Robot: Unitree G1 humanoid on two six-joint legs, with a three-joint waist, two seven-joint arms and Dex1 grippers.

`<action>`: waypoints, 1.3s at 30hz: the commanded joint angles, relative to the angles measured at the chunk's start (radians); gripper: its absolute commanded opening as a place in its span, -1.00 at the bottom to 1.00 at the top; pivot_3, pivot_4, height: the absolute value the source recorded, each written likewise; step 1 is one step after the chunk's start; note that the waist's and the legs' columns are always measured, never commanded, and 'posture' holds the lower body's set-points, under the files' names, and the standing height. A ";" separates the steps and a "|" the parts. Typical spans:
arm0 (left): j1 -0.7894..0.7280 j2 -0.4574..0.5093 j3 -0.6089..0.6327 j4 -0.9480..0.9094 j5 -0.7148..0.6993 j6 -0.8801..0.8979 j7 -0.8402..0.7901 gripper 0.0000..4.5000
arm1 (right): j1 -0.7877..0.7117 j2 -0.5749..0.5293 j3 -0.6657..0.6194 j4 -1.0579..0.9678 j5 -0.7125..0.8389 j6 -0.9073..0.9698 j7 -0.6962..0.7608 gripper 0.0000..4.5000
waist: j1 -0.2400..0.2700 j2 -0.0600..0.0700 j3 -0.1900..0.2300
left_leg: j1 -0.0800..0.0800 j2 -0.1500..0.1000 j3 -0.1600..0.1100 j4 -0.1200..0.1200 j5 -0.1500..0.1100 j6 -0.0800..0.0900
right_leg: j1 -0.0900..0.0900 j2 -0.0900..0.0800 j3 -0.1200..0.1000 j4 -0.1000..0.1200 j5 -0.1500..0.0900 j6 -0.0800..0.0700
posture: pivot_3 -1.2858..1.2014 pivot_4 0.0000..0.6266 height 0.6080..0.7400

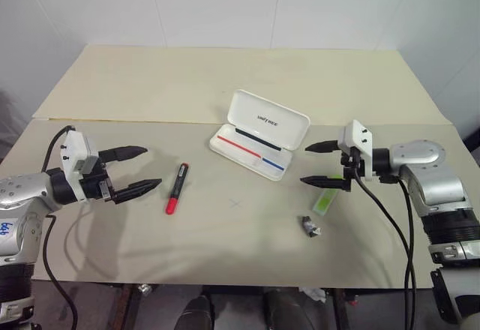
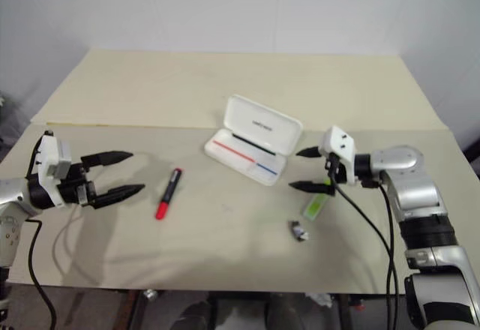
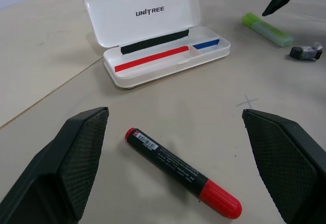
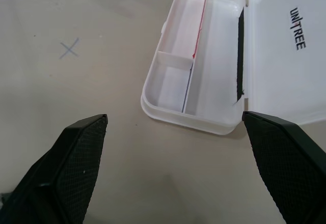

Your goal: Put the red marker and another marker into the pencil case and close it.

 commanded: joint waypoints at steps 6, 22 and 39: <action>0.017 0.012 0.031 -0.067 -0.012 0.000 0.013 0.99 | 0.018 0.048 0.051 -0.163 -0.006 0.111 -0.084 1.00 | 0.000 0.000 0.000 | 0.000 0.000 0.000 0.001 0.000 0.000 | 0.000 0.000 0.000 0.001 0.000 0.000 | 0.03 -0.52 1.00; 0.083 0.017 0.099 -0.124 -0.034 0.009 0.041 0.99 | -0.104 0.153 0.233 -0.182 -0.083 0.328 -0.178 1.00 | 0.002 0.000 0.000 | 0.000 0.001 -0.001 0.001 0.000 0.000 | 0.000 -0.001 0.000 0.001 0.000 0.000 | 0.03 -0.52 1.00; 0.144 0.037 0.155 -0.185 -0.048 0.027 0.055 0.99 | -0.187 0.237 0.311 -0.009 -0.184 0.287 -0.175 1.00 | -0.001 -0.001 0.000 | 0.000 0.000 0.000 0.000 0.000 0.000 | -0.001 0.000 0.000 0.001 0.001 0.000 | 0.03 -0.52 1.00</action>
